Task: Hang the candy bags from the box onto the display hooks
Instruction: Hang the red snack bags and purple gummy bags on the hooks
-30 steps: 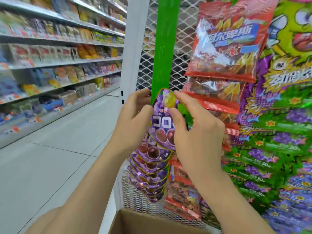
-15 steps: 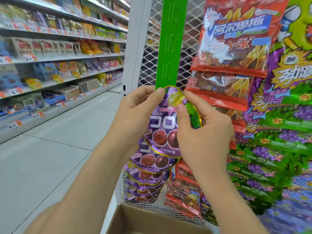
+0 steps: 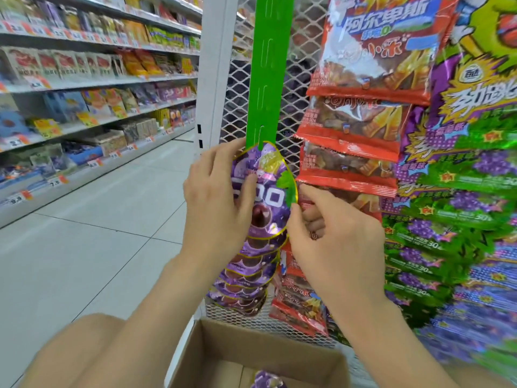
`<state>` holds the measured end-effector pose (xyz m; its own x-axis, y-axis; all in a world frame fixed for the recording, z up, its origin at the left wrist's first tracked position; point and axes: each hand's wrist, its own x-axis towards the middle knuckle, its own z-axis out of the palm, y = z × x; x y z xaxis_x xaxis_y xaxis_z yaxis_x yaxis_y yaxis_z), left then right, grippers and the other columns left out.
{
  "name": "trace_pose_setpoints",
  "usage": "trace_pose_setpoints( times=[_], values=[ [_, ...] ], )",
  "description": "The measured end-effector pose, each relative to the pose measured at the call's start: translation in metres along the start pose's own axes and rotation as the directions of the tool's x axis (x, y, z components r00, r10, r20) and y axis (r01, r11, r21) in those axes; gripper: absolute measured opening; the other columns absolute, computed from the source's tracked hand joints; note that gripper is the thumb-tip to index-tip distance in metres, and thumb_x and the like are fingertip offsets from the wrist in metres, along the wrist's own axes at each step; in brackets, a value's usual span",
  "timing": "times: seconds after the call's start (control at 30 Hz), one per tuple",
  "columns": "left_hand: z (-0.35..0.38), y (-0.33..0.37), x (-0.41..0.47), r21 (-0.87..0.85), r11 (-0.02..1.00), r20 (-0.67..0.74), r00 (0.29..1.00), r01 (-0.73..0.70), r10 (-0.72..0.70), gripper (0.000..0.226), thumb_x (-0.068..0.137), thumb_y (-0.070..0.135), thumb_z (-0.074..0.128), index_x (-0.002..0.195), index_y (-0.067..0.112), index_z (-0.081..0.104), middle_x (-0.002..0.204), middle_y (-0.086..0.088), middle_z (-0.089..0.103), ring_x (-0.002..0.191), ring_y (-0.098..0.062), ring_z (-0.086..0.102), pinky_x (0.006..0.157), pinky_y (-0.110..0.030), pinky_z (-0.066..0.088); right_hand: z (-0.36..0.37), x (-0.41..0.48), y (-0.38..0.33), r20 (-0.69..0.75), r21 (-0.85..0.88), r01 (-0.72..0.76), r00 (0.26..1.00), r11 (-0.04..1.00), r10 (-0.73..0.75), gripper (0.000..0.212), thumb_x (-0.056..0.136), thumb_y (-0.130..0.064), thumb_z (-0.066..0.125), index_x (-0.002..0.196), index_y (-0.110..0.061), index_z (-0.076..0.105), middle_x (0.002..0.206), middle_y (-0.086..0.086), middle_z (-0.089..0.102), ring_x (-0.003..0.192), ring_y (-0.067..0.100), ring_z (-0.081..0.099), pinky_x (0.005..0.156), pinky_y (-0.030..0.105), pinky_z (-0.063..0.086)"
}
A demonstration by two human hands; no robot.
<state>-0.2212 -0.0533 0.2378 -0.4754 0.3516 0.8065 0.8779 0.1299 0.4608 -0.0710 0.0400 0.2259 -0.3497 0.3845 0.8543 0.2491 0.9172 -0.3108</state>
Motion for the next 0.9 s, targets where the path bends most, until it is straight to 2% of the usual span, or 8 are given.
trace_pose_setpoints(
  times=[0.13, 0.23, 0.37, 0.47, 0.6, 0.67, 0.77, 0.9],
  values=[
    [0.012, -0.003, -0.042, 0.229, 0.970, -0.015, 0.996, -0.081, 0.087, 0.041, 0.094, 0.021, 0.070, 0.134, 0.018, 0.062, 0.139, -0.010, 0.052, 0.128, -0.036, 0.048, 0.107, -0.051, 0.038, 0.001, -0.038, 0.007, 0.216, 0.133, 0.097, 0.969, 0.986, -0.124, 0.014, 0.094, -0.018, 0.064, 0.101, -0.025, 0.073, 0.076, -0.009, 0.064, 0.063, 0.010, 0.058, 0.061, 0.035, 0.053],
    [0.019, -0.017, -0.082, 0.135, 0.960, 0.265, 0.943, -0.245, 0.203, 0.017, 0.090, 0.019, 0.063, 0.106, 0.018, 0.068, 0.107, -0.003, 0.061, 0.101, -0.031, 0.057, 0.085, -0.048, 0.046, 0.010, -0.070, 0.023, 0.742, 0.037, -0.073, 0.670, 0.997, 0.021, 0.023, 0.089, -0.030, 0.060, 0.067, -0.036, 0.056, 0.061, -0.008, 0.056, 0.061, 0.015, 0.053, 0.060, 0.036, 0.049],
    [0.035, -0.043, -0.139, 0.056, 0.962, 0.885, 0.459, -0.269, 0.077, 0.021, 0.089, 0.030, 0.055, 0.104, 0.028, 0.069, 0.093, 0.003, 0.073, 0.092, -0.026, 0.069, 0.077, -0.042, 0.054, 0.039, -0.131, 0.063, 0.983, -0.090, -0.096, 0.150, 0.991, 0.103, 0.026, 0.092, -0.023, 0.061, 0.067, -0.028, 0.062, 0.059, -0.011, 0.055, 0.063, 0.014, 0.056, 0.065, 0.027, 0.043],
    [0.050, -0.067, -0.184, 0.098, 0.975, 0.993, 0.077, -0.200, -0.084, 0.013, 0.091, 0.028, 0.061, 0.099, 0.025, 0.070, 0.094, 0.003, 0.072, 0.090, -0.026, 0.067, 0.077, -0.037, 0.056, 0.068, -0.188, 0.100, 0.972, -0.233, -0.186, -0.064, 0.955, 0.225, 0.018, 0.095, -0.019, 0.061, 0.093, -0.013, 0.078, 0.089, 0.002, 0.076, 0.089, 0.022, 0.069, 0.079, 0.032, 0.055],
    [0.065, -0.098, -0.235, 0.251, 0.965, 0.962, -0.092, -0.075, -0.257, 0.020, 0.098, 0.023, 0.058, 0.079, 0.021, 0.063, 0.080, 0.005, 0.062, 0.094, -0.029, 0.067, 0.075, -0.030, 0.048, 0.096, -0.267, 0.147, 0.890, -0.456, -0.304, -0.143, 0.836, 0.434, 0.024, 0.094, -0.016, 0.058, 0.092, -0.001, 0.077, 0.100, 0.016, 0.078, 0.096, 0.030, 0.071, 0.083, 0.036, 0.056],
    [0.070, -0.112, -0.260, 0.330, 0.943, 0.932, -0.142, -0.047, -0.333, 0.020, 0.102, 0.026, 0.055, 0.101, 0.014, 0.071, 0.094, 0.003, 0.066, 0.097, -0.025, 0.065, 0.082, -0.032, 0.051, 0.106, -0.302, 0.161, 0.841, -0.539, -0.340, -0.167, 0.771, 0.514, 0.026, 0.096, -0.017, 0.057, 0.084, 0.001, 0.072, 0.099, 0.022, 0.073, 0.099, 0.036, 0.068, 0.080, 0.038, 0.053],
    [0.082, -0.134, -0.295, 0.406, 0.914, 0.891, -0.215, -0.022, -0.401, 0.025, 0.100, 0.028, 0.055, 0.114, 0.014, 0.070, 0.114, -0.004, 0.072, 0.105, -0.028, 0.068, 0.087, -0.033, 0.056, 0.132, -0.354, 0.176, 0.788, -0.606, -0.396, -0.176, 0.690, 0.590, 0.033, 0.100, -0.021, 0.061, 0.115, 0.006, 0.070, 0.122, 0.025, 0.070, 0.119, 0.040, 0.065, 0.096, 0.038, 0.053],
    [0.097, -0.153, -0.329, 0.452, 0.891, 0.881, -0.185, 0.052, -0.436, 0.016, 0.096, 0.024, 0.057, 0.101, 0.018, 0.071, 0.105, -0.008, 0.075, 0.098, -0.032, 0.071, 0.075, -0.031, 0.055, 0.182, -0.454, 0.219, 0.675, -0.675, -0.545, -0.185, 0.497, 0.714, 0.039, 0.082, -0.030, 0.068, 0.111, -0.006, 0.076, 0.114, 0.017, 0.076, 0.108, 0.036, 0.072, 0.092, 0.041, 0.059]
  ],
)
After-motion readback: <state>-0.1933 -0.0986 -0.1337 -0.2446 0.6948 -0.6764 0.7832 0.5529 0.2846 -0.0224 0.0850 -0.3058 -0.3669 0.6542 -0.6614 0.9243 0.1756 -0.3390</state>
